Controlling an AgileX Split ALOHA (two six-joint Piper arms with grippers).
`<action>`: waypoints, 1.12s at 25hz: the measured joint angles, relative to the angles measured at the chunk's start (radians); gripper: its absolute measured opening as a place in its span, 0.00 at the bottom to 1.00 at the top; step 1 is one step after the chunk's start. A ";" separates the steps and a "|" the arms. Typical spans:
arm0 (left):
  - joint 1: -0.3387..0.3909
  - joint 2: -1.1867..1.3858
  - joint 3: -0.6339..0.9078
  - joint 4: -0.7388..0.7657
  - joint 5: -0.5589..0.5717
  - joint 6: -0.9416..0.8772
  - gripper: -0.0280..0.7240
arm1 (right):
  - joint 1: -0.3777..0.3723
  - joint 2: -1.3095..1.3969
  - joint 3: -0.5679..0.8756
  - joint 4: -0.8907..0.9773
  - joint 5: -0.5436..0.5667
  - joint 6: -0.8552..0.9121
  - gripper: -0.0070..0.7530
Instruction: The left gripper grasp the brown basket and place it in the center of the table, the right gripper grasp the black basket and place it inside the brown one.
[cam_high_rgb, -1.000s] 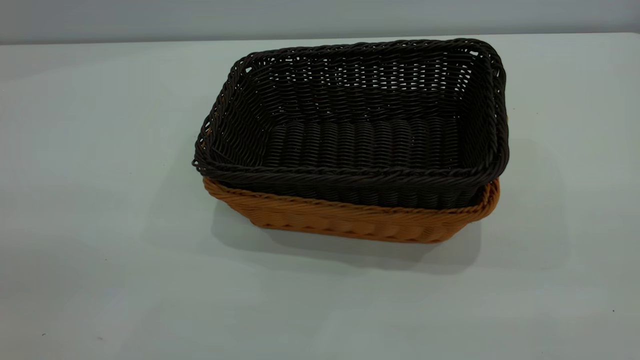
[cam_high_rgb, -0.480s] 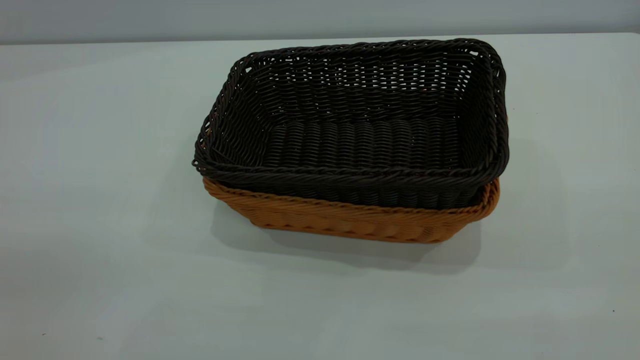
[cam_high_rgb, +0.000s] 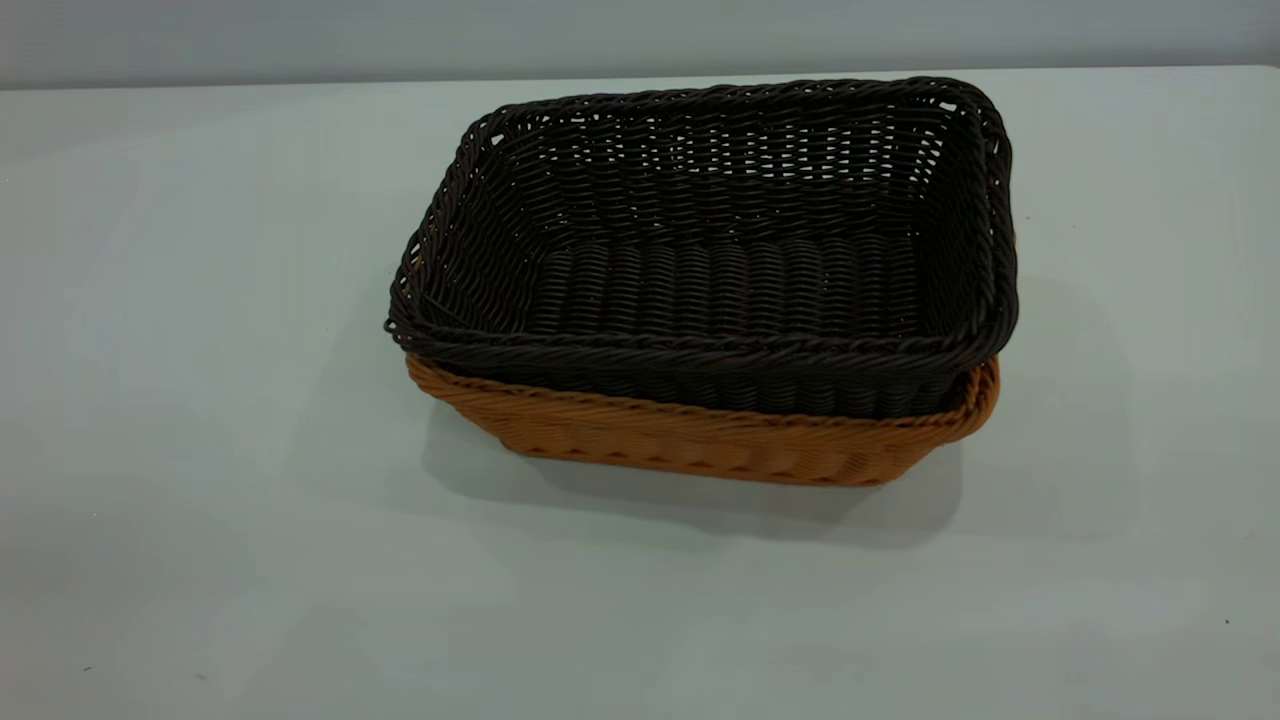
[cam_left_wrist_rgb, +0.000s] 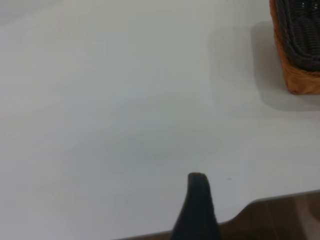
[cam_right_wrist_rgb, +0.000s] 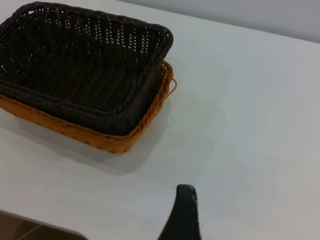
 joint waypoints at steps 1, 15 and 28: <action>0.000 0.000 0.000 0.000 0.000 0.000 0.77 | 0.000 0.000 0.000 0.000 0.000 0.000 0.79; 0.000 0.000 0.000 0.000 0.000 0.000 0.77 | 0.000 0.000 0.000 0.000 0.000 0.000 0.79; 0.000 0.000 0.000 -0.001 0.000 0.000 0.77 | -0.066 0.000 0.001 -0.047 -0.002 0.045 0.78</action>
